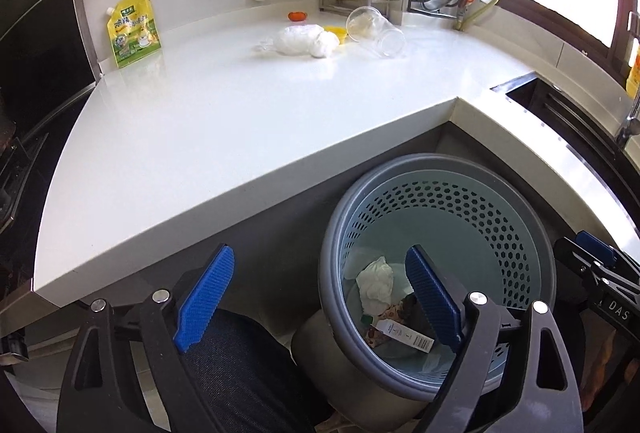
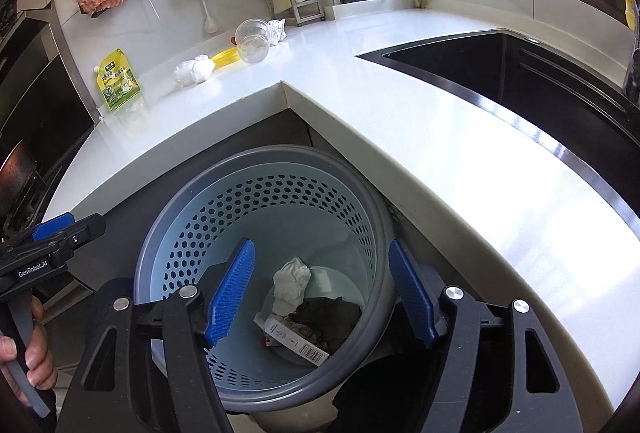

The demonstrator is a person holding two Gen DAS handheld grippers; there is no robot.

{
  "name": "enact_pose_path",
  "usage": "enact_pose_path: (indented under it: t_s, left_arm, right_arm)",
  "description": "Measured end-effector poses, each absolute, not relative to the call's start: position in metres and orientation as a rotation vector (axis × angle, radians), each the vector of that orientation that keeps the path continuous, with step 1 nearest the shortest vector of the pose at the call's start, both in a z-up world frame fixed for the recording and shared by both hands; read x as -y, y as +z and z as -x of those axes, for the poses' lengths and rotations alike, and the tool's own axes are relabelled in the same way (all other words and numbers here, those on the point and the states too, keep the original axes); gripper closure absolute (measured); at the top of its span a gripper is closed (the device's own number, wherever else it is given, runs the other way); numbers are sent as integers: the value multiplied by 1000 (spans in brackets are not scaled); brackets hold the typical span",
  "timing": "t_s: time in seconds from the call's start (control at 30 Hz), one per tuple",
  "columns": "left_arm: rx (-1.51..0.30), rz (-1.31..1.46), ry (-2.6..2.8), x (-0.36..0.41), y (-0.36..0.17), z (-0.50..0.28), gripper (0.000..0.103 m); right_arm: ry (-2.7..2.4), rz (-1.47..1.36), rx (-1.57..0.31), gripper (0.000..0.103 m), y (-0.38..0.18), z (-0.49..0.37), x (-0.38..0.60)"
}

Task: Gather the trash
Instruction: 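Move both tools back over the counter toward the plastic bag and cup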

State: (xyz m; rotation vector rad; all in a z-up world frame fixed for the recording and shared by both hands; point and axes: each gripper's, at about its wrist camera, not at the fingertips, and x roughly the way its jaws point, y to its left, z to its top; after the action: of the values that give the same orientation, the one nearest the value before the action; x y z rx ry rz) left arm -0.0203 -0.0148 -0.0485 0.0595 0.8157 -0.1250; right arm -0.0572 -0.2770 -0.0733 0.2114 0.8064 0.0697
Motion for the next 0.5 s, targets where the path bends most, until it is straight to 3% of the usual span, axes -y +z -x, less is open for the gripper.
enact_pose_path:
  t_s: [0.5]
  left_arm:
    - [-776, -77, -127, 7, -32, -1, 14]
  right_arm:
    - [91, -183, -764, 33, -45, 31, 265]
